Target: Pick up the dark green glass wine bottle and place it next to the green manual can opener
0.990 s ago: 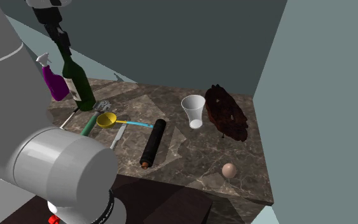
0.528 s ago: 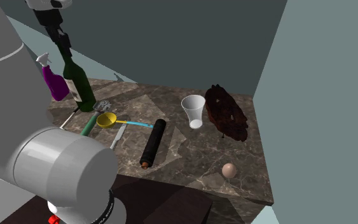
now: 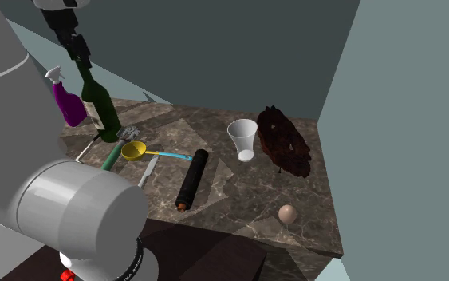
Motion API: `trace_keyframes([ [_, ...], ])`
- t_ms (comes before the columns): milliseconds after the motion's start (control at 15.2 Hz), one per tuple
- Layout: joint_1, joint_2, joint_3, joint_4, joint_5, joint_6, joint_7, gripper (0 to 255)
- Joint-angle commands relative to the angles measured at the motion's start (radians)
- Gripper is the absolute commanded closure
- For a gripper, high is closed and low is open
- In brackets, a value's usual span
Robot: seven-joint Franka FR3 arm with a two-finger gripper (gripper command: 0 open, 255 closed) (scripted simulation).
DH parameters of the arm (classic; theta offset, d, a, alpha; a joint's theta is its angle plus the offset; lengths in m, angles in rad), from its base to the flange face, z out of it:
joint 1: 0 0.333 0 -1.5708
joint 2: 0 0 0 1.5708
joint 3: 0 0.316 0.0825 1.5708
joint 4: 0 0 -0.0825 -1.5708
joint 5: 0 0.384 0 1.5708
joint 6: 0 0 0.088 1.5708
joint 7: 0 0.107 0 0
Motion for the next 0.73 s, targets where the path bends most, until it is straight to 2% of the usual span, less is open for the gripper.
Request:
trace_keyframes([
  [0, -0.002, -0.019, -0.001, 0.034, 0.014, -0.049, -0.008, 0],
  [132, -0.004, -0.035, -0.004, 0.081, 0.026, -0.107, -0.016, 0],
  [660, -0.004, -0.035, -0.004, 0.081, 0.026, -0.107, -0.016, 0],
])
